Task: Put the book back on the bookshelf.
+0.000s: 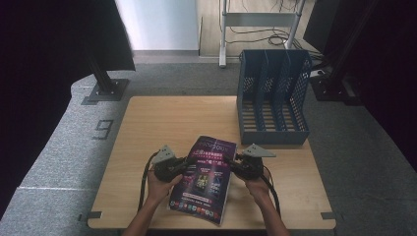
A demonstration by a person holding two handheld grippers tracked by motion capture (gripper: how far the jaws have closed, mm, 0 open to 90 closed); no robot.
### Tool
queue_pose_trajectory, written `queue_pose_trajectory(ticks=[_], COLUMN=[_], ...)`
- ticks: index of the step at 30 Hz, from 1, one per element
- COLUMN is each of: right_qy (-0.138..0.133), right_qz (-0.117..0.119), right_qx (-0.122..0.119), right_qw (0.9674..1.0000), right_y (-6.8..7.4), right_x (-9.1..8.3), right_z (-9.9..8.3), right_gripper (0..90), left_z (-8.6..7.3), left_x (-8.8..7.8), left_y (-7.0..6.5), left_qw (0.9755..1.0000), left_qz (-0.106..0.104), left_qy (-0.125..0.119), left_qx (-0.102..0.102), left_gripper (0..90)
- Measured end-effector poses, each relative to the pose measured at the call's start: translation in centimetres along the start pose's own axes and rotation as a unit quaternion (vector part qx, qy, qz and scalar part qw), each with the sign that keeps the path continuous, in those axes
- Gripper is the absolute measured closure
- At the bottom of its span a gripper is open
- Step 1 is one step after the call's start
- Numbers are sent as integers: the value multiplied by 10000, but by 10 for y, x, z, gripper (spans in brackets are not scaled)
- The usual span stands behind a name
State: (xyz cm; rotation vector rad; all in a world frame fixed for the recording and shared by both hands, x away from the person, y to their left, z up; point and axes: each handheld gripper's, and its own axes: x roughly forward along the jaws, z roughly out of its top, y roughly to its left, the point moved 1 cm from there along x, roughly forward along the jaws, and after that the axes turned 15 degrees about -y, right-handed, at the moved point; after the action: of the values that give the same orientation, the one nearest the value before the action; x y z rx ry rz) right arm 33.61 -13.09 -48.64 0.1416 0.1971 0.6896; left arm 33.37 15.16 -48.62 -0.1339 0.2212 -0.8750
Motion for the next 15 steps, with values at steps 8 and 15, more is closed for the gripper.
queue_pose_trajectory(ticks=[8, 15], right_qy=[-175, -345], right_qz=[-12, -34], right_qx=[-51, -132], right_qw=[9998, 9993], right_y=[2, 4], right_x=[-4, -11], right_z=[8, 18], right_gripper=[685, 702], left_z=[5, 9], left_x=[-1, 0], left_y=[-3, -5], left_qw=[9998, 9996], left_qz=[-46, -105], left_qy=[-161, -242], left_qx=[90, 131], left_gripper=[855, 855])
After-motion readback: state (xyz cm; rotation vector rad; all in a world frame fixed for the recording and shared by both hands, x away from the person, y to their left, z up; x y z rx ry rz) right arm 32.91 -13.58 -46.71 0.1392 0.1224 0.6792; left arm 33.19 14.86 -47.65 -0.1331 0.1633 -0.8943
